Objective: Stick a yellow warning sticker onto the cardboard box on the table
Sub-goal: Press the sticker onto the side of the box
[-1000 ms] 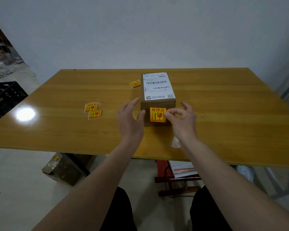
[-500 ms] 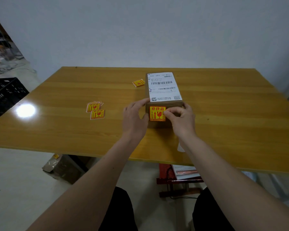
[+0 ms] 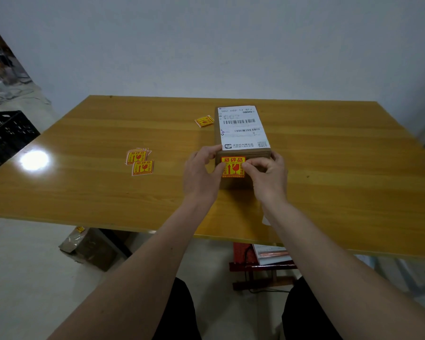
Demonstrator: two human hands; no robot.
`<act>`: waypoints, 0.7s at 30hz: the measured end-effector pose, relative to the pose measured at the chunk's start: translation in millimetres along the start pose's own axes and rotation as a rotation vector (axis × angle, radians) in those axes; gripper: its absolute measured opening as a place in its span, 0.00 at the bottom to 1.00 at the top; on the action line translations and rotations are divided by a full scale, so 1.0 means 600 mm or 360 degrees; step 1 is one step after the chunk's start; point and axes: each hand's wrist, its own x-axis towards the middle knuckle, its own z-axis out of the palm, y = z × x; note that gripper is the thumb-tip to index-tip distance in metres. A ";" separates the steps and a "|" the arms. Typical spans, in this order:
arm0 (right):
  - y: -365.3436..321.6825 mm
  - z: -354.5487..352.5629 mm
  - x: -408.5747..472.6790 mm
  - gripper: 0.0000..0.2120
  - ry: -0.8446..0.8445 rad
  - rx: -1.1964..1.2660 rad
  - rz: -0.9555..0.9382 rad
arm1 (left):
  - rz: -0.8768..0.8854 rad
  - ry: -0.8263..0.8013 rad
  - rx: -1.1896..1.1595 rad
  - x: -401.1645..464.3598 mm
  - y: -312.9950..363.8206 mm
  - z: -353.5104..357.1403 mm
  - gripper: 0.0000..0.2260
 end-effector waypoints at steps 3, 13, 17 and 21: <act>0.001 0.001 0.003 0.04 0.0010 -0.0008 0.0002 | -0.0036 0.0034 -0.0013 0.000 0.005 0.003 0.16; 0.003 0.006 0.007 0.10 0.0026 -0.0019 -0.0040 | -0.0097 0.0096 -0.0040 0.001 0.015 0.010 0.12; 0.002 0.007 0.006 0.07 0.0045 -0.0070 -0.0039 | -0.0083 0.0099 -0.0027 -0.001 0.016 0.011 0.11; 0.002 0.008 0.006 0.05 0.0044 -0.0154 -0.0040 | -0.0108 0.0122 -0.0042 -0.003 0.016 0.014 0.11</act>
